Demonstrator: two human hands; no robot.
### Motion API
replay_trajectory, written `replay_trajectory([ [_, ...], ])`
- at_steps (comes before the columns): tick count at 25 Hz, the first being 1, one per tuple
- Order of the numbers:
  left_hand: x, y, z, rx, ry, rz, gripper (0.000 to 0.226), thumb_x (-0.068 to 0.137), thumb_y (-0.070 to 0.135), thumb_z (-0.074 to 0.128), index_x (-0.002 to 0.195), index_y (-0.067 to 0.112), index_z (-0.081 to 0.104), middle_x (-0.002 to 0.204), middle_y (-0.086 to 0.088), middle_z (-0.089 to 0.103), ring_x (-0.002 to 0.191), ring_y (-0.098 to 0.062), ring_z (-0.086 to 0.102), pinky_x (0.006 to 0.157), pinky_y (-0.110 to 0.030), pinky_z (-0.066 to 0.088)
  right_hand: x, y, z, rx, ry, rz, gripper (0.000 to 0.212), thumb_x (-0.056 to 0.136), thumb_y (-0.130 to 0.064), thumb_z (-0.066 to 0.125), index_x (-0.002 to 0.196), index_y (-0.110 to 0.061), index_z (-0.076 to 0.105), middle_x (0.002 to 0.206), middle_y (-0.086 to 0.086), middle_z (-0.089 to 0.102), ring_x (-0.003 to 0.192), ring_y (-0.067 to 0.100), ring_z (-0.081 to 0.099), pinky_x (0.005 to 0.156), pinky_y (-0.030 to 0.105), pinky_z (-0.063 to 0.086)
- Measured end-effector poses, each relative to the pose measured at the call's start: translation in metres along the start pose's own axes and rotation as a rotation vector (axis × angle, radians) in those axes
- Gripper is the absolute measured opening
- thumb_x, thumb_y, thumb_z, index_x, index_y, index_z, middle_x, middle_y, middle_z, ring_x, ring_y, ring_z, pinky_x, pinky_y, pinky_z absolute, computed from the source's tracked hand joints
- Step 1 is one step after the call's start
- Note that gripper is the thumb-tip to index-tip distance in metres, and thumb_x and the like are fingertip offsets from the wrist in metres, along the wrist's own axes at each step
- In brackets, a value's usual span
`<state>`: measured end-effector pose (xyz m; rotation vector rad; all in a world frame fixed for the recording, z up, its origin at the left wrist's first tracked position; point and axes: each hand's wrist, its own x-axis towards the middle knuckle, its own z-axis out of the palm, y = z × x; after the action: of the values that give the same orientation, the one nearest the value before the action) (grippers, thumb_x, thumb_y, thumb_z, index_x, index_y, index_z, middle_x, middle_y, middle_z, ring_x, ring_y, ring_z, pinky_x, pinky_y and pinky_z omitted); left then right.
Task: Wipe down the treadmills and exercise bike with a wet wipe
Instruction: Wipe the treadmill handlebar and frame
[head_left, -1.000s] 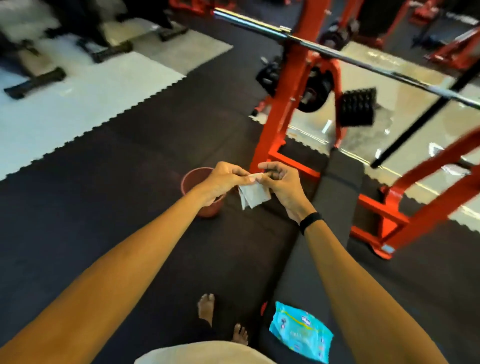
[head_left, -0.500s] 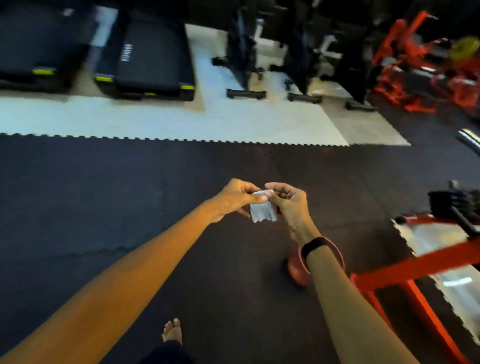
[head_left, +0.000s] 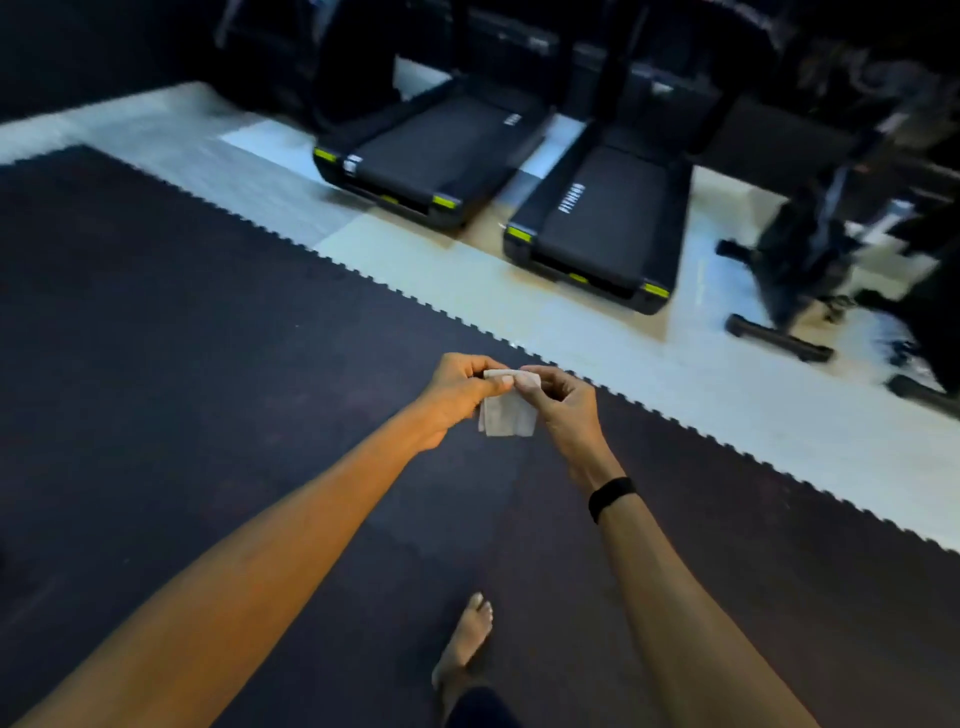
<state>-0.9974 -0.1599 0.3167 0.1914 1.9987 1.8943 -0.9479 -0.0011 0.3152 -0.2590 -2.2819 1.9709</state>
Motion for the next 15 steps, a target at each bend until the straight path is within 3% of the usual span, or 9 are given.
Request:
replay_trajectory([
  [2,0.042,0.002,-0.034,-0.044,0.038,-0.024,0.012,0.098,0.010,0.063,0.105,0.006,0.071,0.099,-0.015,0.072,0.091,-0.021,0.068,0.088,-0.049,0.056,0.054,0.000,0.026,0.023,-0.103,0.010,0.027,0.092,-0.020,0.073,0.107,0.002,0.071,0.101,0.014,0.075,0.093,0.020,0.072,0.075,0.027,0.057],
  [4,0.100,0.010,-0.068,-0.040,0.079,0.007,0.016,0.098,0.008,0.061,0.110,0.001,0.069,0.094,-0.009,0.072,0.085,-0.016,0.070,0.075,-0.037,0.059,0.123,0.002,0.052,0.060,-0.122,-0.018,0.024,0.089,-0.018,0.076,0.094,0.004,0.069,0.092,0.015,0.075,0.087,0.021,0.072,0.071,0.030,0.057],
  [6,0.160,0.027,-0.106,-0.019,0.170,0.051,0.018,0.097,0.007,0.063,0.110,-0.005,0.068,0.089,-0.009,0.072,0.076,-0.012,0.070,0.060,-0.025,0.057,0.201,-0.008,0.080,0.092,-0.127,-0.043,0.018,0.087,-0.013,0.078,0.077,-0.004,0.066,0.077,0.006,0.071,0.079,0.017,0.070,0.065,0.029,0.055],
  [9,0.236,0.067,-0.166,-0.037,0.278,0.072,0.025,0.091,0.010,0.071,0.109,-0.007,0.068,0.099,-0.019,0.074,0.085,-0.020,0.071,0.070,-0.038,0.061,0.315,-0.041,0.124,0.119,-0.174,-0.071,0.026,0.088,-0.013,0.077,0.069,-0.012,0.059,0.064,-0.007,0.064,0.068,0.010,0.064,0.060,0.027,0.051],
  [12,0.292,0.101,-0.229,-0.062,0.346,0.089,0.026,0.082,0.000,0.077,0.106,-0.006,0.069,0.095,-0.018,0.074,0.078,-0.021,0.073,0.063,-0.035,0.062,0.405,-0.072,0.173,0.084,-0.265,-0.103,0.026,0.092,-0.017,0.073,0.078,-0.002,0.057,0.072,0.011,0.063,0.071,0.022,0.061,0.061,0.038,0.051],
  [15,0.354,0.112,-0.292,-0.059,0.471,0.101,0.017,0.080,-0.008,0.076,0.095,-0.008,0.069,0.077,-0.011,0.074,0.057,-0.016,0.068,0.051,-0.025,0.056,0.496,-0.083,0.229,0.060,-0.354,-0.141,0.028,0.092,-0.012,0.072,0.078,0.006,0.055,0.074,0.024,0.062,0.066,0.027,0.062,0.052,0.035,0.052],
])
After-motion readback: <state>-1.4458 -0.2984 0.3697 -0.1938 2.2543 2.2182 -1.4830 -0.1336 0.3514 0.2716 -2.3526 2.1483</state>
